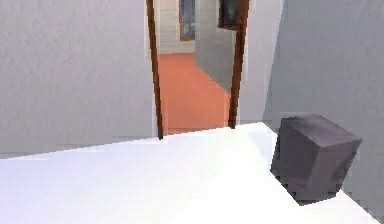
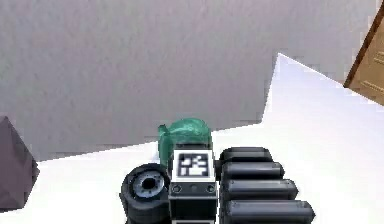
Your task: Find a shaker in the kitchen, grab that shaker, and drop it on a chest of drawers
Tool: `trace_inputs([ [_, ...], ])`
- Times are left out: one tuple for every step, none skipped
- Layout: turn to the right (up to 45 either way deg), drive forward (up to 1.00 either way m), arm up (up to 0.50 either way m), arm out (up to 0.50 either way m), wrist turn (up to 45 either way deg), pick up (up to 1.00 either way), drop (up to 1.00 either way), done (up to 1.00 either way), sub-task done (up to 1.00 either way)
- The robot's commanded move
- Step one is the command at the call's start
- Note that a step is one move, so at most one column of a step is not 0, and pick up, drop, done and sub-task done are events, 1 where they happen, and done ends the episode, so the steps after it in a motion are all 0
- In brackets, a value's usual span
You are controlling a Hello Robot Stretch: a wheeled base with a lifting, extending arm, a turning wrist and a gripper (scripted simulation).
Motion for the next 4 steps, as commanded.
trace_inputs([
  [0.0, 1.00, 0.00, 0.00, 0.0, 0.00, 0.00, 0.00, 0.00],
  [0.0, 1.00, 0.00, 0.00, 0.0, 0.00, 0.00, 0.00, 0.00],
  [-15.0, 0.00, 0.00, 0.00, 0.0, 0.00, 0.00, 0.00, 0.00],
  [0.0, 0.15, 0.00, 0.00, 0.0, 0.00, 0.00, 0.00, 0.00],
])
